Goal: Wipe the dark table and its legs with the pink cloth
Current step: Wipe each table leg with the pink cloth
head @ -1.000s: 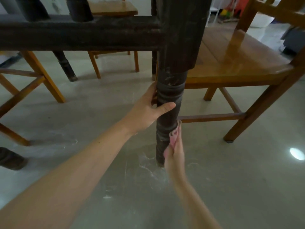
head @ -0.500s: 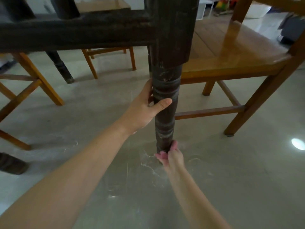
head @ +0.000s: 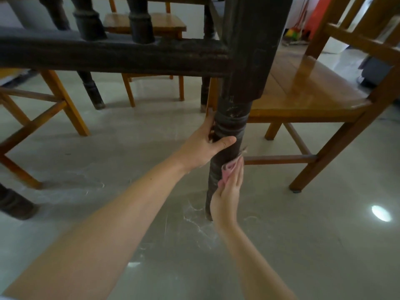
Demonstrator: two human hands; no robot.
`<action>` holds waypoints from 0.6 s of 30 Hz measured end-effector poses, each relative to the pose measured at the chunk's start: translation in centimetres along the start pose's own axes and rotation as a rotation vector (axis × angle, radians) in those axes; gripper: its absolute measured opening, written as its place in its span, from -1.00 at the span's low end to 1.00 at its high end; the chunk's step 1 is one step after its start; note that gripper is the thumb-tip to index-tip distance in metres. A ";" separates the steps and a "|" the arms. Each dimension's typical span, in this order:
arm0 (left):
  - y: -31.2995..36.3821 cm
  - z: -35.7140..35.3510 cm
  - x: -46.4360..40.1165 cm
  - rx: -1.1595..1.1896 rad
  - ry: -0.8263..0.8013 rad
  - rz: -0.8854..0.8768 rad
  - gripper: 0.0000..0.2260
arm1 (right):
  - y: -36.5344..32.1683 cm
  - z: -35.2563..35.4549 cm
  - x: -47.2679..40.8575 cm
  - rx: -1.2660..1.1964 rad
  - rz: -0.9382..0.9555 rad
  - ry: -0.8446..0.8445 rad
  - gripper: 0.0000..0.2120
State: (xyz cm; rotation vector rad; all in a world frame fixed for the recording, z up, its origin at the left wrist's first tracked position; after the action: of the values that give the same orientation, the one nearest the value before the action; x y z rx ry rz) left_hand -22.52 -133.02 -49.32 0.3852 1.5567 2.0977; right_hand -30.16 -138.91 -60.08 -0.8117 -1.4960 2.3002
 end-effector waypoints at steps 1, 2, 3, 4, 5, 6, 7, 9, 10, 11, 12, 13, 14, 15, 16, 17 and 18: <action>-0.1 0.0 -0.1 -0.008 0.003 0.005 -0.37 | 1.1 -0.6 0.6 0.016 0.012 -0.007 -0.17; -0.2 -0.1 -0.1 -0.012 0.002 0.010 -0.36 | 2.4 -1.1 1.2 0.022 0.010 -0.022 -0.14; -0.3 -0.1 -0.2 -0.009 -0.003 0.014 -0.35 | 3.7 -1.5 1.6 0.021 -0.020 -0.033 -0.14; -0.3 -0.2 -0.3 -0.006 -0.008 0.015 -0.34 | 5.2 -1.8 1.9 0.020 -0.078 -0.047 -0.15; -0.4 -0.2 -0.3 -0.008 -0.011 0.014 -0.33 | 6.6 -2.1 2.2 0.022 -0.148 -0.063 -0.18; -0.5 -0.2 -0.4 -0.014 -0.012 0.010 -0.31 | 8.0 -2.2 2.6 0.037 -0.220 -0.075 -0.21; -0.6 -0.2 -0.4 -0.020 -0.010 0.011 -0.29 | 9.5 -2.3 3.3 0.061 -0.282 -0.088 -0.25; -0.9 -0.1 -0.4 -0.027 -0.008 0.013 -0.23 | 12.7 -2.7 4.9 0.016 -0.451 -0.099 -0.38; -0.9 -0.1 -0.5 -0.029 -0.009 0.010 -0.22 | 14.2 -2.7 5.4 -0.083 -0.551 -0.073 -0.40; -1.0 -0.1 -0.5 -0.027 -0.009 0.008 -0.22 | 15.4 -2.9 5.5 -0.210 -0.652 -0.039 -0.37; -1.0 0.0 -0.5 -0.024 -0.009 0.007 -0.24 | 15.8 -3.1 5.5 -0.318 -0.773 0.000 -0.36; -1.1 0.1 -0.6 -0.020 -0.008 0.006 -0.26 | 15.1 -3.1 5.3 -0.433 -0.886 0.052 -0.40; -1.1 0.1 -0.7 -0.019 -0.009 0.007 -0.27 | 14.4 -3.3 4.8 -0.579 -0.977 0.084 -0.46; -1.2 0.2 -0.8 -0.025 -0.010 0.008 -0.27 | 13.4 -3.6 4.1 -0.718 -1.054 0.116 -0.49; -1.2 0.2 -0.8 -0.034 -0.011 0.008 -0.27 | 12.7 -3.7 3.3 -0.826 -1.106 0.155 -0.49; -1.2 0.2 -0.8 -0.041 -0.012 0.007 -0.27 | 12.1 -3.6 2.7 -0.885 -1.134 0.172 -0.49; -1.1 0.2 -0.8 -0.052 -0.011 0.004 -0.29 | 11.4 -3.5 2.2 -0.923 -1.143 0.169 -0.50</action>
State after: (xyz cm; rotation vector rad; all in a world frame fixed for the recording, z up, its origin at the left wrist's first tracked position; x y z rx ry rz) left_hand -21.55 -133.01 -50.26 0.3813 1.4934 2.1309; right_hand -29.09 -140.02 -72.16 -0.1436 -2.1187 0.6862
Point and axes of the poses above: each hand's wrist, its own x-axis away from the middle knuckle, its own z-axis out of the back of the hand, y = z × x, the point moved 9 cm from there along -x, towards the middle knuckle, and after that the axes turned 3 degrees about z, right-handed, at the moved point
